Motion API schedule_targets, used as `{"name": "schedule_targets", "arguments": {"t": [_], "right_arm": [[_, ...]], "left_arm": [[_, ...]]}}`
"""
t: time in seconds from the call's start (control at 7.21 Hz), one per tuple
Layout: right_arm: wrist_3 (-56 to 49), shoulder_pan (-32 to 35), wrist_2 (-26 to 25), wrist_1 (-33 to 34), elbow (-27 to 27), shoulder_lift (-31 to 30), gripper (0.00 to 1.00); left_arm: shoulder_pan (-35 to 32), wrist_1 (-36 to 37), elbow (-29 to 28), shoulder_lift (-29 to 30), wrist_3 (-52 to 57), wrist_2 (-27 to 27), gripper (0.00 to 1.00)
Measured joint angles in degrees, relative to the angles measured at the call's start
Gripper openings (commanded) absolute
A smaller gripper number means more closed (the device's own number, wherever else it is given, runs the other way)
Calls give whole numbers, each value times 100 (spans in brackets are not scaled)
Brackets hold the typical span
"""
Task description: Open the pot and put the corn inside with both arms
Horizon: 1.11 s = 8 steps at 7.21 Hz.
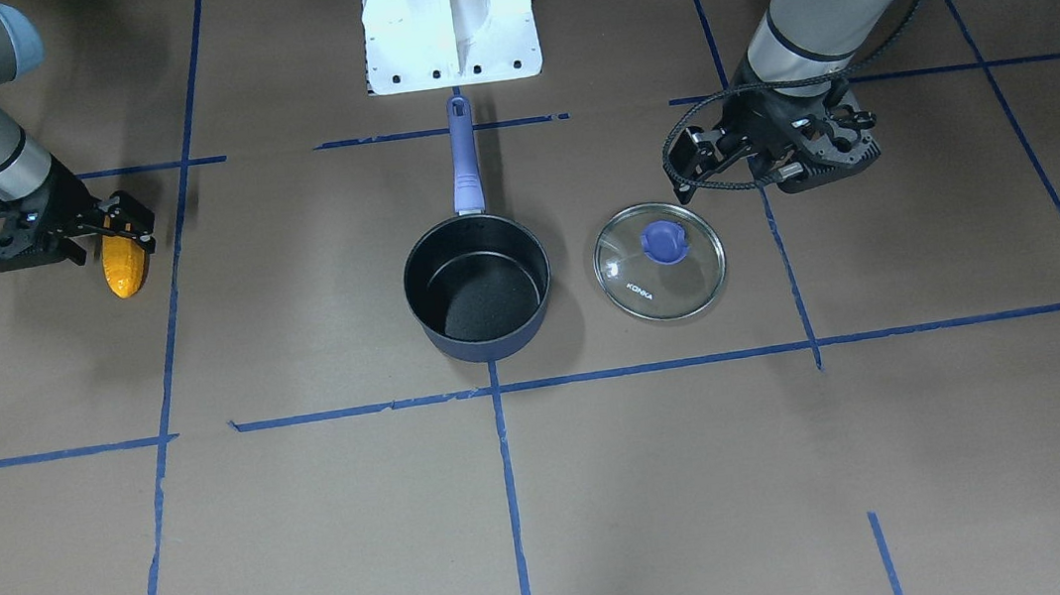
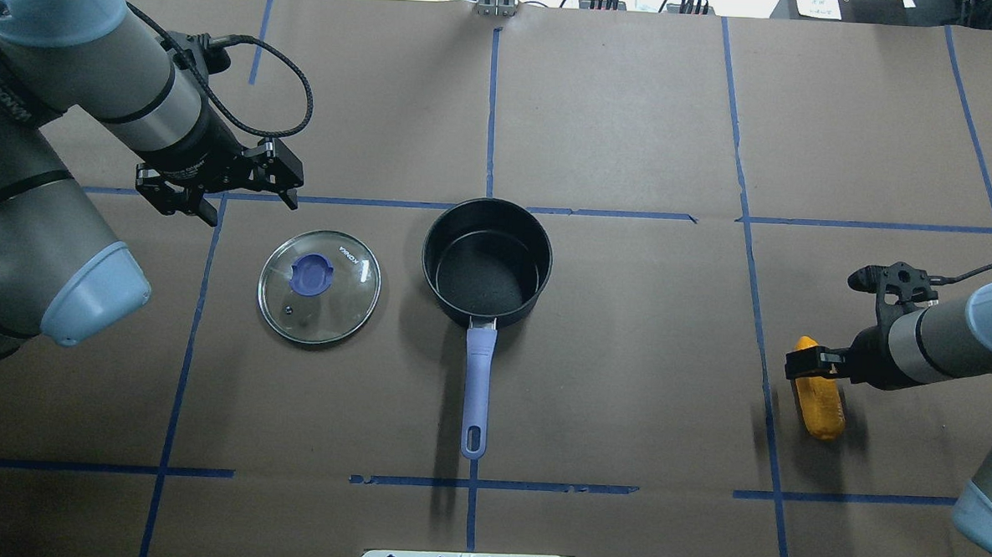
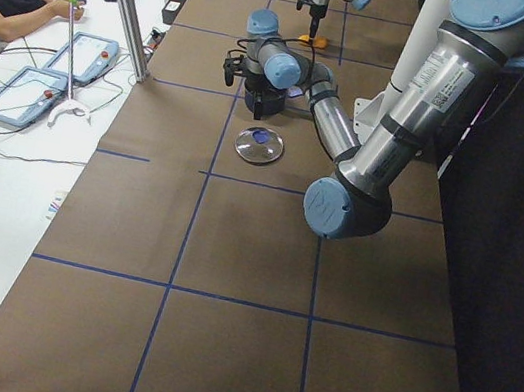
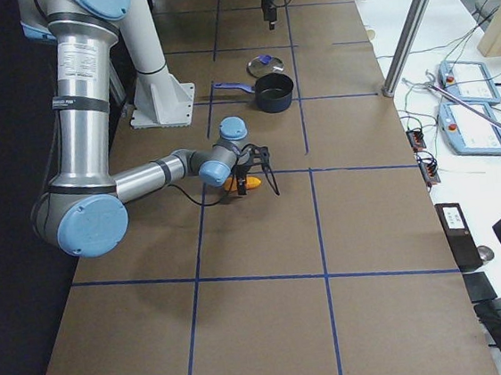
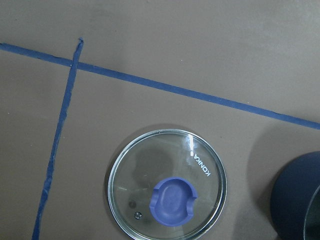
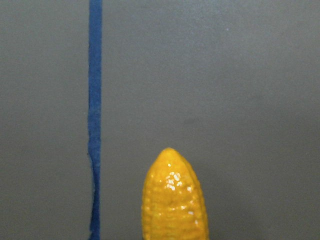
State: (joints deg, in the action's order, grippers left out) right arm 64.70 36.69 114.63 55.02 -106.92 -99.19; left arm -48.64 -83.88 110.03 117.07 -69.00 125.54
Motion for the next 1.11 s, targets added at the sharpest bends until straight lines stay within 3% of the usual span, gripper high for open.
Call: {"name": "schedule_targets", "arguments": {"t": [0.14,0.28,0.42,1.11], "right_arm": [[-1,-44,-2,0,0,-23,42],[-1,-66,1,0,-4,-43,11],[-3,-66,15,0,-22,-54,3],[-10,101,114,64,-657,-277,0]], "left_arm": [[-8,-4,4,-5,0,4,100],[-11,-5,7,-7,0,5,100],[-13,-8,7,-14,0,4,100],[-39,-11,25,-29,1,-7,100]]}}
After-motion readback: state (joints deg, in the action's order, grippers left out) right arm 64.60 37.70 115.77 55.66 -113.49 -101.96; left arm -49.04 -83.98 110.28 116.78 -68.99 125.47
